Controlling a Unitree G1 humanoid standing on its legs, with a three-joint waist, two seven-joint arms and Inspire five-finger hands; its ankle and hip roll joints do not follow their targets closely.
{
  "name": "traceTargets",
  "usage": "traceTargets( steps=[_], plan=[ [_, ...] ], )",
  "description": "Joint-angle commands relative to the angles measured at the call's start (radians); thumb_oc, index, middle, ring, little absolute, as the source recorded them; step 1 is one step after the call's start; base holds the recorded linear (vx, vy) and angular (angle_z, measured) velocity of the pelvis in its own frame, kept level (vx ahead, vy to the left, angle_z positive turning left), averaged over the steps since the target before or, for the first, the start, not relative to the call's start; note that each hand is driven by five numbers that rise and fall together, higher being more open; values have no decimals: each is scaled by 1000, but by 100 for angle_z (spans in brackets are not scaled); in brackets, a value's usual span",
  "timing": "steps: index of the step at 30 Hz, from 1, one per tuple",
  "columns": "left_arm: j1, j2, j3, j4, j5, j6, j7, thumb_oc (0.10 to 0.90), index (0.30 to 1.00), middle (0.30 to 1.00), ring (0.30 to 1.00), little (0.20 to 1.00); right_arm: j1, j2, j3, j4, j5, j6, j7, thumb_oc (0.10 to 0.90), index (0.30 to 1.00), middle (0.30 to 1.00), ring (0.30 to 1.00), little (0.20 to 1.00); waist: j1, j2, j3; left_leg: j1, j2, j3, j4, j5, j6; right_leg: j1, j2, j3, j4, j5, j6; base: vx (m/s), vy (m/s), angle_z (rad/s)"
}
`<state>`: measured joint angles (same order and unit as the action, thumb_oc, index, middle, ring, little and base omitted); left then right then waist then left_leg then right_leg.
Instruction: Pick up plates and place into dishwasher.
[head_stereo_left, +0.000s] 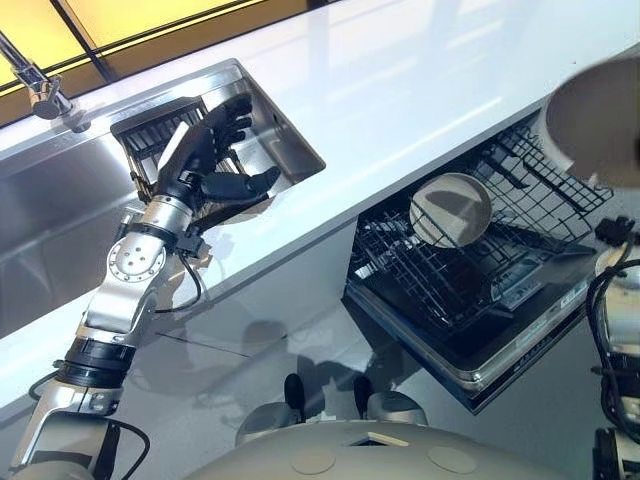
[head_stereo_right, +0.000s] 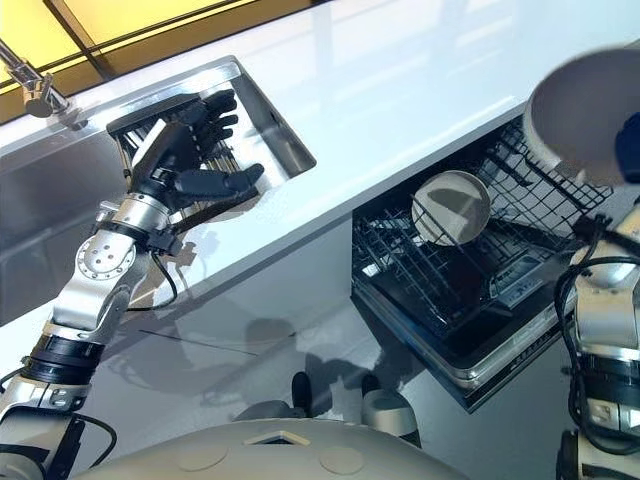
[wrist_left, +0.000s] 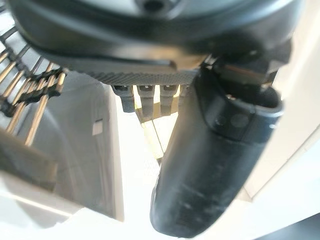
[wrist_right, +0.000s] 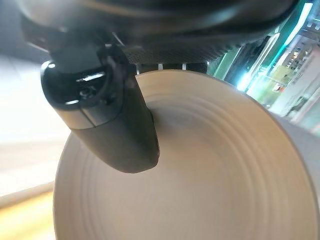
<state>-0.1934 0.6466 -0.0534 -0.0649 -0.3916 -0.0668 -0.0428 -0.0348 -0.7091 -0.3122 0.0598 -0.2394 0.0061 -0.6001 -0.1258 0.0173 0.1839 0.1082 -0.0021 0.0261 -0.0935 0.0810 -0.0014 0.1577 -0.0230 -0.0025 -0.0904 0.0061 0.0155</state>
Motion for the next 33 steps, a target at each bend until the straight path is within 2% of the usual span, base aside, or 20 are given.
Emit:
traceTargets(
  steps=[1, 3, 6, 11, 15, 19, 24, 26, 27, 33],
  plan=[
    [-41, 81, 131, 19, 43, -98, 90, 800, 900, 900, 900, 900, -14, -178, -46, -18, -151, -24, 137, 100, 300, 300, 300, 200, 3, 0, -94, 36, -14, 28, 27, -106, 27, -81, 36, -3, 141, -65, 41, 26, 42, -3],
    [-52, 104, 154, 62, 56, -98, 112, 800, 900, 900, 900, 900, 9, -191, -31, 5, -146, -5, 197, 100, 300, 300, 300, 200, -5, -1, -91, 37, -14, 34, 26, -106, 27, -85, 36, 0, 145, -66, 42, -18, 36, -6],
    [-91, 165, 179, 166, 65, -108, 173, 800, 900, 900, 900, 900, 32, -224, 1, 60, -135, 47, 354, 100, 300, 300, 300, 200, -20, -3, -84, 35, -14, 46, 27, -105, 28, -97, 34, 3, 160, -68, 42, -26, 46, -13],
    [-158, 216, 160, 258, 112, -146, 287, 800, 900, 900, 900, 900, -38, -270, 95, 103, -99, 156, 469, 100, 300, 300, 300, 200, -17, -8, -70, 31, -20, 44, 36, -109, 30, -108, 33, 6, 179, -71, 40, -13, 38, -3],
    [-188, 218, 139, 270, 145, -195, 381, 800, 900, 900, 900, 900, -145, -293, 203, 145, -123, 260, 534, 100, 300, 300, 300, 200, 0, -16, -64, 29, -26, 38, 40, -111, 32, -110, 33, 5, 182, -69, 38, 2, 38, -1],
    [-190, 189, 114, 229, 194, -173, 390, 800, 900, 900, 900, 900, -274, -294, 319, 198, -147, 358, 599, 100, 300, 300, 300, 200, 26, -24, -58, 27, -28, 29, 41, -111, 34, -105, 34, 0, 181, -69, 35, 11, 27, 0],
    [-190, 179, 89, 206, 204, -155, 373, 800, 900, 900, 900, 900, -384, -279, 411, 249, -162, 444, 664, 100, 300, 300, 300, 200, 56, -32, -50, 25, -31, 9, 40, -108, 37, -101, 35, -8, 187, -73, 33, 6, 12, 4],
    [-189, 180, 91, 206, 201, -153, 369, 800, 900, 900, 900, 900, -395, -277, 420, 255, -162, 451, 671, 100, 300, 300, 300, 200, 56, -32, -49, 26, -31, 6, 40, -108, 38, -99, 34, -10, 187, -74, 33, 8, 4, 15],
    [-192, 176, 84, 204, 191, -148, 357, 800, 900, 900, 900, 900, -417, -263, 447, 271, -174, 482, 682, 100, 300, 300, 300, 200, 69, -34, -46, 26, -32, -1, 38, -107, 39, -99, 32, -16, 191, -74, 34, 16, 7, 22],
    [-203, 173, 66, 213, 165, -143, 324, 800, 900, 900, 900, 900, -486, -234, 525, 326, -273, 543, 759, 100, 300, 300, 300, 200, 94, -37, -37, 22, -40, -26, 35, -101, 41, -99, 24, -32, 194, -70, 37, 7, 6, 25]
  ],
)
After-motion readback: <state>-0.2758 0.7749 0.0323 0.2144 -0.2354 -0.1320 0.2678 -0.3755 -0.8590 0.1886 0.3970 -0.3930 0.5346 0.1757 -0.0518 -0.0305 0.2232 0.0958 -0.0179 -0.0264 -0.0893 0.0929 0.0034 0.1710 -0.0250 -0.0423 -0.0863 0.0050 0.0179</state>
